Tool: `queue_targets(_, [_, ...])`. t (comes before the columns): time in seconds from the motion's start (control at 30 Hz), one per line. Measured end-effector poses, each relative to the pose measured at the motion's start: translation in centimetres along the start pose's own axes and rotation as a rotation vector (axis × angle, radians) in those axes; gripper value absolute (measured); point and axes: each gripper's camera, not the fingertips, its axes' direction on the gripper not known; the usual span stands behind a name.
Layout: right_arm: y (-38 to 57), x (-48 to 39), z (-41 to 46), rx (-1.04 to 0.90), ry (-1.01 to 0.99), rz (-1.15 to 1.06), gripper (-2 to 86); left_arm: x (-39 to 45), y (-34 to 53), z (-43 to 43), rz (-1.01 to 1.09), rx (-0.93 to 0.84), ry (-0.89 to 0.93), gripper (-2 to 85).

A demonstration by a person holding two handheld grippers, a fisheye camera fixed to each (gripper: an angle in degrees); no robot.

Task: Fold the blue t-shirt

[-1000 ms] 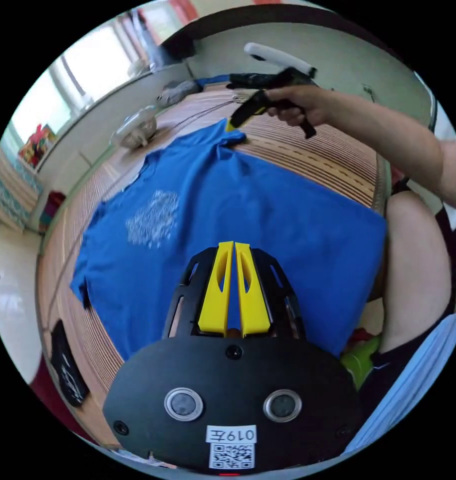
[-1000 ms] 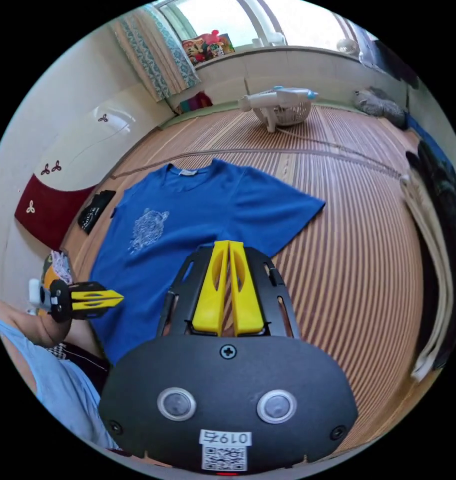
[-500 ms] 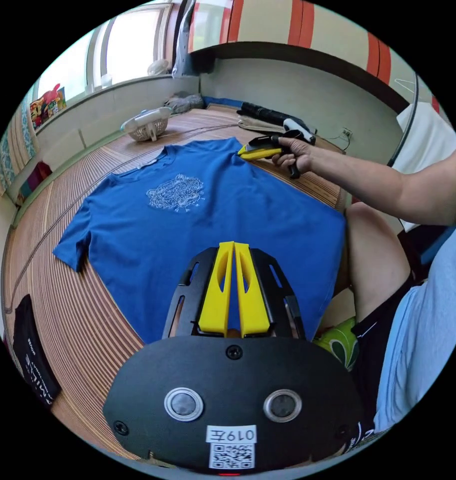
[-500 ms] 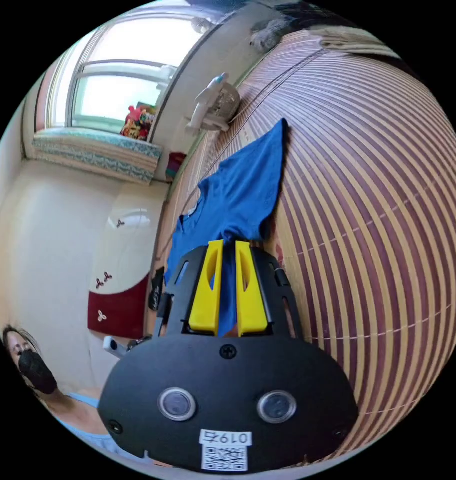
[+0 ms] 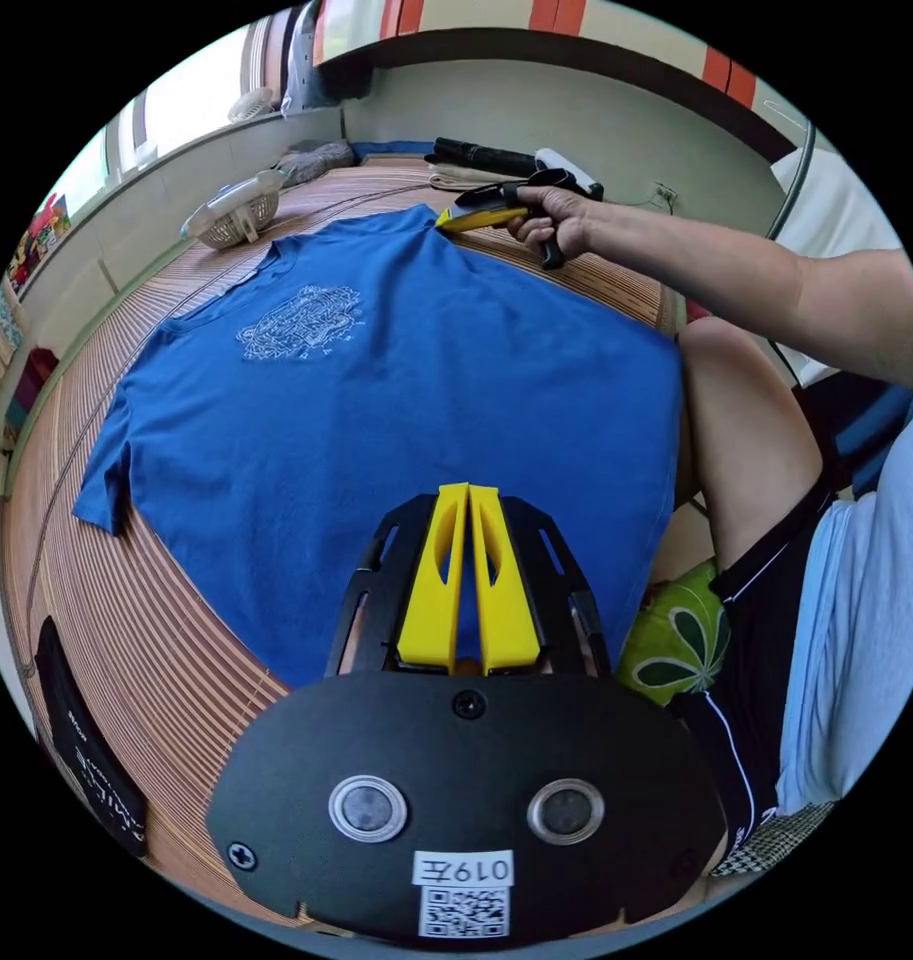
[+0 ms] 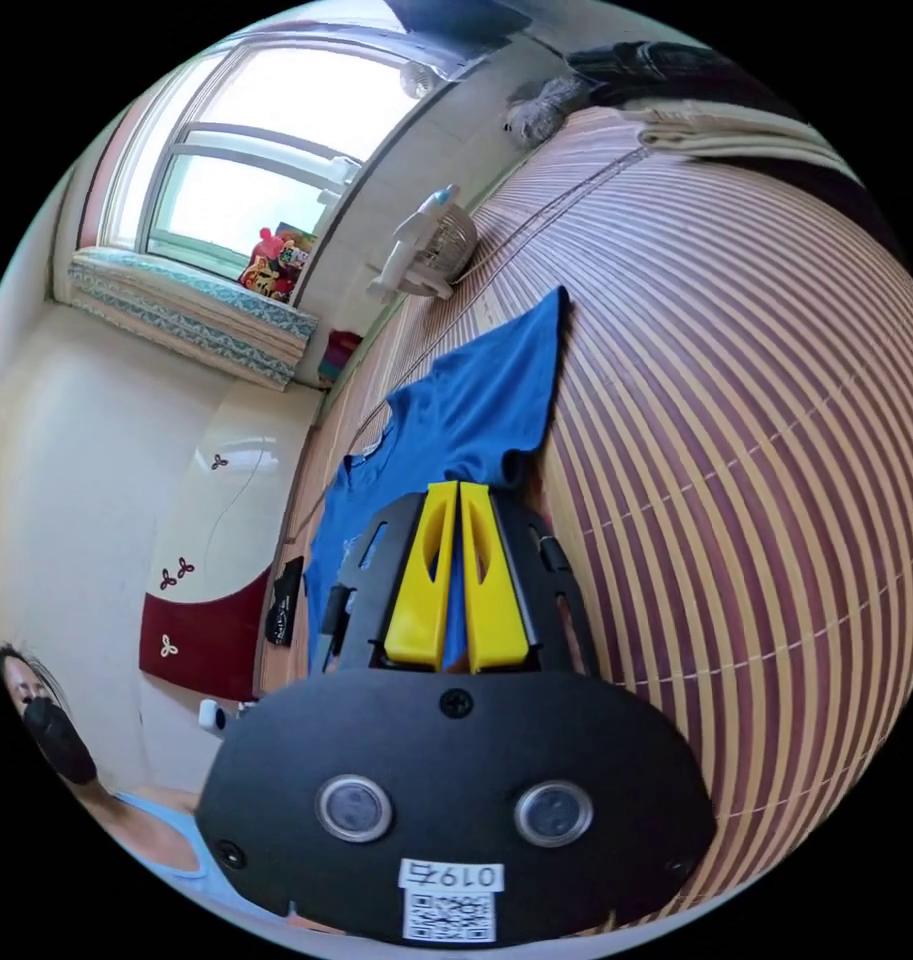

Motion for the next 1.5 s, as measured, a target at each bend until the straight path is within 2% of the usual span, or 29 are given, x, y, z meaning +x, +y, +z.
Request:
queue_targets(0.13, [-0.4, -2.8, 1.9, -0.071, 0.107, -0.080, -0.7, -0.3, -0.1, -0.9, 0.005, -0.013, 0.003, 1.2])
queue_targets(0.4, [3.3, -6.9, 2.6, -0.082, 0.156, -0.175, 0.4, -0.5, -0.2, -3.1, 0.014, -0.012, -0.003, 1.2])
queue_targets(0.57, [6.4, -13.2, 5.4, -0.131, 0.320, -0.381, -0.5, 0.0, -0.4, -4.4, 0.036, -0.017, -0.031, 1.1])
queue_targets(0.73, [7.0, -17.2, 8.4, -0.165, 0.363, -0.452, 2.0, -0.4, -0.3, -6.3, 0.032, 0.008, -0.049, 1.0])
queue_targets(0.9, [8.3, -20.0, 11.3, -0.218, 0.460, -0.530, 4.7, -3.6, 0.7, -10.6, -0.162, 0.174, -0.143, 0.9])
queue_targets(0.97, [9.0, -21.3, 12.4, -0.221, 0.521, -0.570, 2.8, -6.3, 1.9, -12.6, -0.343, 0.224, -0.292, 0.9])
queue_targets(1.0, [9.2, -21.6, 12.7, -0.224, 0.537, -0.576, 1.9, -7.1, 2.2, -13.0, -0.395, 0.219, -0.331, 0.9])
queue_targets(1.07, [9.5, -22.7, 13.6, -0.238, 0.570, -0.601, -0.1, -10.8, 3.2, -12.9, -0.569, 0.094, -0.395, 0.9])
queue_targets(1.17, [9.5, -23.5, 13.9, -0.235, 0.585, -0.597, -0.7, -13.3, 4.2, -12.1, -0.638, 0.032, -0.333, 0.9])
queue_targets(1.4, [10.0, -23.2, 12.3, -0.174, 0.617, -0.524, -0.9, -11.9, 2.3, -11.8, -0.534, -0.041, -0.437, 1.0])
queue_targets(1.5, [9.7, -22.2, 11.8, -0.170, 0.570, -0.479, -0.9, -11.8, 2.0, -11.8, -0.523, -0.052, -0.452, 1.1])
